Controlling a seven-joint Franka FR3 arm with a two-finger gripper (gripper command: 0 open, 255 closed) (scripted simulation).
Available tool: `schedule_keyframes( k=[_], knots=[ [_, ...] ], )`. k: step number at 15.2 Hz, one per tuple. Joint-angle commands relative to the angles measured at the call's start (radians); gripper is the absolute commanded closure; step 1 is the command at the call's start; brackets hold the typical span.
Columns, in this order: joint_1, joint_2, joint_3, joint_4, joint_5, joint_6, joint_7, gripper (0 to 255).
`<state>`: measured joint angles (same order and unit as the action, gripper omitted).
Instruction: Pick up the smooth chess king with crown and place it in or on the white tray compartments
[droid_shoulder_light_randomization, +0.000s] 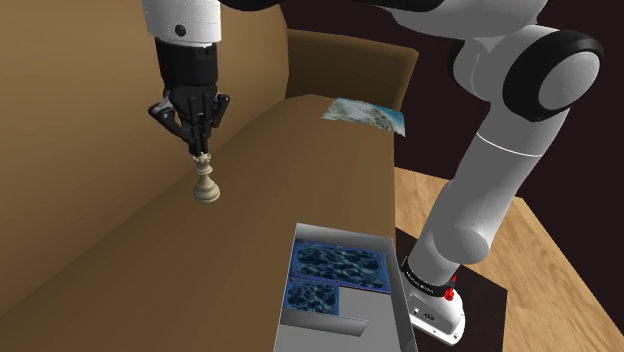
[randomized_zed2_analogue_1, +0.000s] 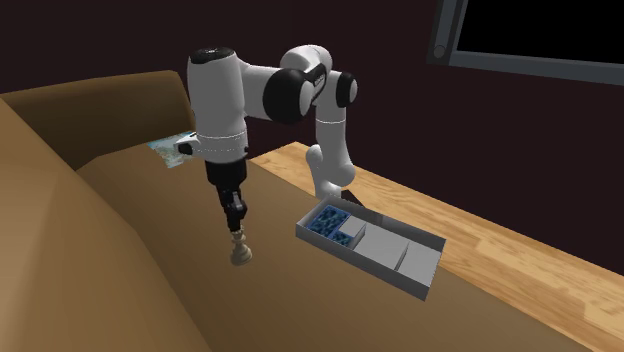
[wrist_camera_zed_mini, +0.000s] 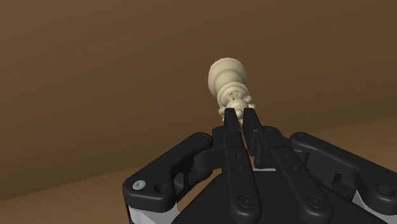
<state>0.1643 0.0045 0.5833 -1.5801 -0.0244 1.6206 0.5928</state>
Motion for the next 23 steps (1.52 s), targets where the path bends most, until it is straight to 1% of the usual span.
schedule_keyframes(
  k=[1,10,15,16,17,23],
  knots=[
    [0.003,0.014,0.003,0.043,-0.008,-0.032,0.006,255],
    [0.022,0.074,0.016,0.229,-0.043,-0.169,0.026,255],
    [0.023,-0.101,0.021,0.071,0.056,-0.156,0.046,255],
    [0.019,-0.068,0.018,0.097,0.037,-0.154,0.037,255],
    [0.019,-0.068,0.018,0.097,0.037,-0.154,0.037,0],
    [0.025,-0.034,0.031,-0.066,0.009,0.025,0.112,0]
  ],
)
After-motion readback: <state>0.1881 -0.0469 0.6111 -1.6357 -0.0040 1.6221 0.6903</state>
